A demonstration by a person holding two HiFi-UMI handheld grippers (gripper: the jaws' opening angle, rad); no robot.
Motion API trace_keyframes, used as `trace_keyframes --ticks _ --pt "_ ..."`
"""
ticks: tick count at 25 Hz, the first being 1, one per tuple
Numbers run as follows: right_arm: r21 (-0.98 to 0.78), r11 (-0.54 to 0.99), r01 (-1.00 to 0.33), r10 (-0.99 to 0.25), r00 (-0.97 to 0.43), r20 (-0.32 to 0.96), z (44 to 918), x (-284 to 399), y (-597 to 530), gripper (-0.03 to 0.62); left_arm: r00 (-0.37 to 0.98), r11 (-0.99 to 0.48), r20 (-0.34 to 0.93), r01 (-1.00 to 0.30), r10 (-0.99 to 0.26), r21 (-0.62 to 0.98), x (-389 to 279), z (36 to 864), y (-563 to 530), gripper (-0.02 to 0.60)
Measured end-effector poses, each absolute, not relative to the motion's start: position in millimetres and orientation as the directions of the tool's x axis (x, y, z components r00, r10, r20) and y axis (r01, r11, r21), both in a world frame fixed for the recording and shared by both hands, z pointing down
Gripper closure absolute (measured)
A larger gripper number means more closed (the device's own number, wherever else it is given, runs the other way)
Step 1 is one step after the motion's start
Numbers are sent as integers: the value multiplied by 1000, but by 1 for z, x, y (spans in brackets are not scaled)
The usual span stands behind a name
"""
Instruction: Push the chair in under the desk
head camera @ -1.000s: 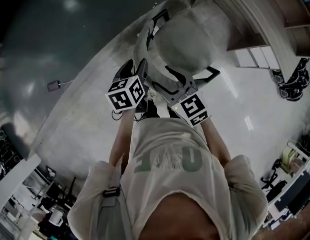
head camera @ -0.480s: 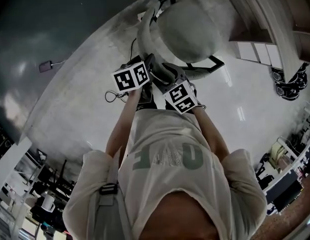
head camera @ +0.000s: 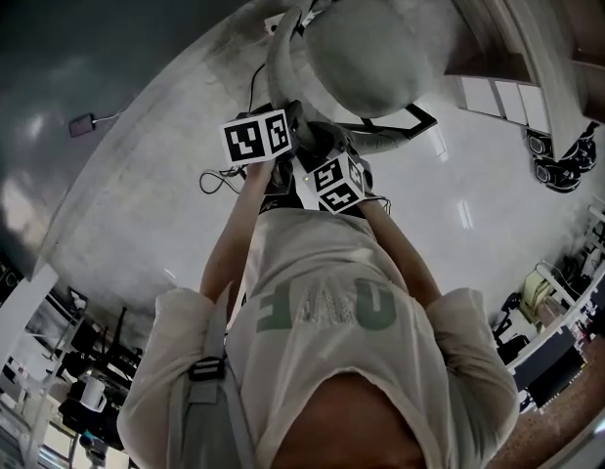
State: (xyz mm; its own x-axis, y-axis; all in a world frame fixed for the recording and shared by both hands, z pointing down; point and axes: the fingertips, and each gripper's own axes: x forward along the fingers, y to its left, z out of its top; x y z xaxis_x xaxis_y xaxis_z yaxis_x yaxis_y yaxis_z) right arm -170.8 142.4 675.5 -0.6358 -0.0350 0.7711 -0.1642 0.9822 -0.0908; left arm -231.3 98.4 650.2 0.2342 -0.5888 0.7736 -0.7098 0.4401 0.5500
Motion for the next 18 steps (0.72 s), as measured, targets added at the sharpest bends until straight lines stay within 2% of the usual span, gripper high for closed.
trace_keyframes --ticks 1,4,10,18 --pt "-60 982 -178 -67 -633 771 678 -170 139 436 236 437 780 -718 -580 542 -231 651 98 384" --pt "-7 983 -183 -114 -639 760 679 -170 135 474 234 428 792 -738 -564 522 -232 653 96 393" --pt "-39 981 -190 -98 -661 744 679 -171 134 482 208 419 818 -776 -536 472 -233 655 94 399" --pt "-41 978 -205 -108 -661 742 679 -166 103 487 239 388 803 -777 -546 496 -227 653 61 400"
